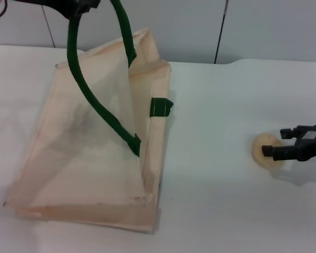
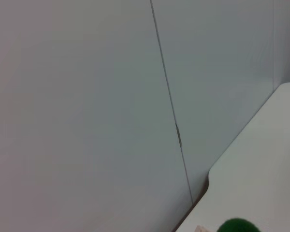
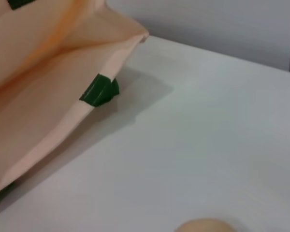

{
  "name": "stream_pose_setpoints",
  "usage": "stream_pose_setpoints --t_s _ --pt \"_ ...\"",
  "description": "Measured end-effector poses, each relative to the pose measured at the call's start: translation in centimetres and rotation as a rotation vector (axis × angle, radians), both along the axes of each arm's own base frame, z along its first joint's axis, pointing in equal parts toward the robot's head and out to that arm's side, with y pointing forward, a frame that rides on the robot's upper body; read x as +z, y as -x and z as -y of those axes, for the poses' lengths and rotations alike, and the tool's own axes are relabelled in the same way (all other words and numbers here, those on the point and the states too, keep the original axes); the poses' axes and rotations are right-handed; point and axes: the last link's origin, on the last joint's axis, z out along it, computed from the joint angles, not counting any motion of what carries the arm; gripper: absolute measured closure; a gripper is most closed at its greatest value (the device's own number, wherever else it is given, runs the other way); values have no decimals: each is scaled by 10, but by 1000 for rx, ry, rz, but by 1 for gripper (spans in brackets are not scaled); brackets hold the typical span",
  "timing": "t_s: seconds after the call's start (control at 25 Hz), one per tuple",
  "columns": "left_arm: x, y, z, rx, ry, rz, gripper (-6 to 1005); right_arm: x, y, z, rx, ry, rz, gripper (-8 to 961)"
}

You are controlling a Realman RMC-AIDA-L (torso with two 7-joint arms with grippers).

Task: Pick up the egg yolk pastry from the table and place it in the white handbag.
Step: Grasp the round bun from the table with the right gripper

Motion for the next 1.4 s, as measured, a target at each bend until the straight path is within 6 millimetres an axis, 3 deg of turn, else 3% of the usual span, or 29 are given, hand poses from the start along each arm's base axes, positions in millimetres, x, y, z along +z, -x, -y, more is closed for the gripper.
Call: stream_pose_setpoints --t_s 0.64,1.16,1.4 --pt "2 -2 1 -9 -10 -4 875 -23 5 -5 -17 40 27 75" --pt "4 0 2 -2 -18 -11 876 -22 6 -5 -10 29 24 83" --pt "4 0 2 -3 -18 -10 875 -21 6 -7 -1 24 35 187"
